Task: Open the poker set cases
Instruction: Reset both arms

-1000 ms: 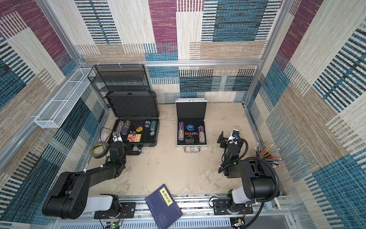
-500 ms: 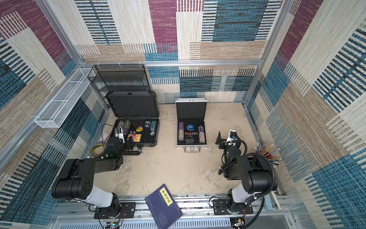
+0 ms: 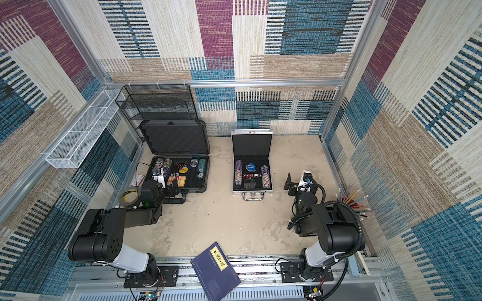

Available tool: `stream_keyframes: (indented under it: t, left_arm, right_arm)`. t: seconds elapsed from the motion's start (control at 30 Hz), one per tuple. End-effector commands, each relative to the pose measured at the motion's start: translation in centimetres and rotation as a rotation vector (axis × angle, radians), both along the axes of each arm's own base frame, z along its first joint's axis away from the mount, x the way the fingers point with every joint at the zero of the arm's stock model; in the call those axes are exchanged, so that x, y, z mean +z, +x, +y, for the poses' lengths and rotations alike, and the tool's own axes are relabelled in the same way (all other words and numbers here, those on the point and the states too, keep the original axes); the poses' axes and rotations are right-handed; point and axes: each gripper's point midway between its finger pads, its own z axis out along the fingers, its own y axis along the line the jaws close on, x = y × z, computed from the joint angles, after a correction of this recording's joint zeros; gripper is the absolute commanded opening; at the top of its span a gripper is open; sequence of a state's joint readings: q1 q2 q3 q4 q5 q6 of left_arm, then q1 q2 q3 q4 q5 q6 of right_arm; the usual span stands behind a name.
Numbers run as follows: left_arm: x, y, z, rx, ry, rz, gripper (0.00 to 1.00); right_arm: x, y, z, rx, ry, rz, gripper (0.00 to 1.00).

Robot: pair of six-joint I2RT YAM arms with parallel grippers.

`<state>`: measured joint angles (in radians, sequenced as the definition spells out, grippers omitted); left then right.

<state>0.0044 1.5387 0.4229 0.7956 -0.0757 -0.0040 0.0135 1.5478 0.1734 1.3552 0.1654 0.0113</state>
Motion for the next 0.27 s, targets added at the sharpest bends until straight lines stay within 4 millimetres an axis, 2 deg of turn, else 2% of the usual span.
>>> stream_keyframes:
  t: [0.0,0.23]
  left_arm:
    - [0.76,0.38,-0.07,-0.009,0.011,-0.033,0.99]
    - [0.73,0.39,-0.13,-0.013,0.012,-0.029,0.99]
  right_arm:
    - [0.73,0.13,0.01,0.0,0.006,-0.029,0.99]
    - [0.72,0.11,0.0,-0.001,0.006,-0.029,0.99]
